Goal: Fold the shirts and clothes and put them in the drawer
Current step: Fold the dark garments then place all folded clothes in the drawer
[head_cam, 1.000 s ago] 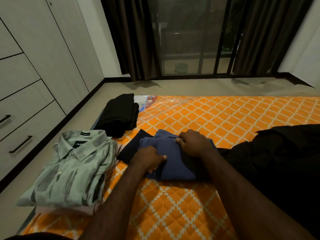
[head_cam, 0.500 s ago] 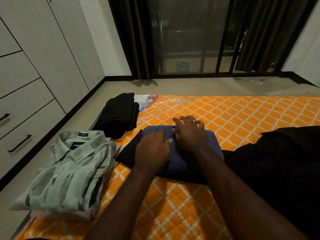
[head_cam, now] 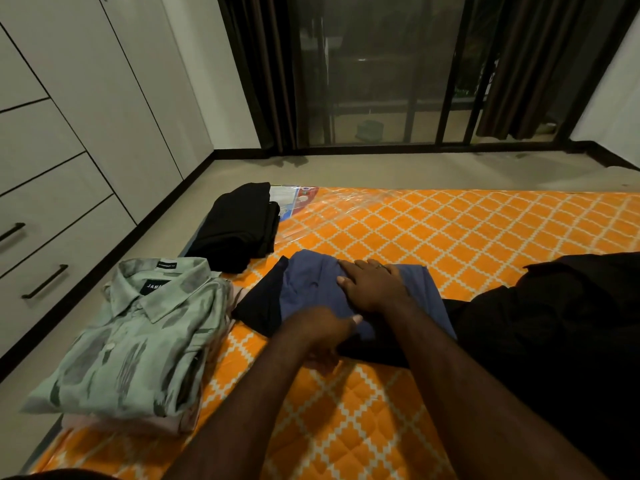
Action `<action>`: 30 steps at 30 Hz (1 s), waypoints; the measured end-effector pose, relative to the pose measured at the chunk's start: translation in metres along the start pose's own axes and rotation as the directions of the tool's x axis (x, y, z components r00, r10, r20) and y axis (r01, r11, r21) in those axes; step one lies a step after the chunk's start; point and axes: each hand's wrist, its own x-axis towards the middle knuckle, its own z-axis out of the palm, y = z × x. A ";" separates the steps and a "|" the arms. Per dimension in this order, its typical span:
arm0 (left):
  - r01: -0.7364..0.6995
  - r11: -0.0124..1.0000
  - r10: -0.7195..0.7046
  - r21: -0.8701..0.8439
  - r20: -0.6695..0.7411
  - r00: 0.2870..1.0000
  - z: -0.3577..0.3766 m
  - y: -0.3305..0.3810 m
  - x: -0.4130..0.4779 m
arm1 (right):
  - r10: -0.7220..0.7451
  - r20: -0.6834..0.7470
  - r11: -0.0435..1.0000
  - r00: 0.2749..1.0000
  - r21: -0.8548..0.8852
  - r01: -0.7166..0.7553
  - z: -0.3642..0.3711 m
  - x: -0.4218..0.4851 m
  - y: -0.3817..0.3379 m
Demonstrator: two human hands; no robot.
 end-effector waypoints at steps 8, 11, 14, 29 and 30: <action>0.067 0.697 -0.078 -0.714 0.018 0.997 0.010 -0.014 0.007 | 0.041 -0.048 0.998 0.998 0.043 -0.038 -0.003 -0.008 -0.004; 0.055 0.616 -0.092 -0.786 -0.003 0.996 0.021 -0.009 0.005 | 0.083 -0.072 0.995 0.994 0.061 -0.079 -0.005 -0.011 -0.009; 0.005 0.574 -0.105 -0.819 -0.068 0.992 0.033 -0.003 0.000 | 0.128 -0.050 0.988 0.991 0.095 -0.123 -0.009 -0.013 -0.012; -0.107 -0.039 -0.275 -0.993 -0.092 0.957 0.048 0.015 0.019 | 0.094 -0.014 0.979 0.995 0.181 -0.090 -0.022 -0.018 -0.004; -0.147 -0.049 -0.304 -0.988 -0.125 0.944 0.048 0.013 0.023 | 0.101 -0.010 0.979 0.995 0.180 -0.097 -0.024 -0.019 -0.005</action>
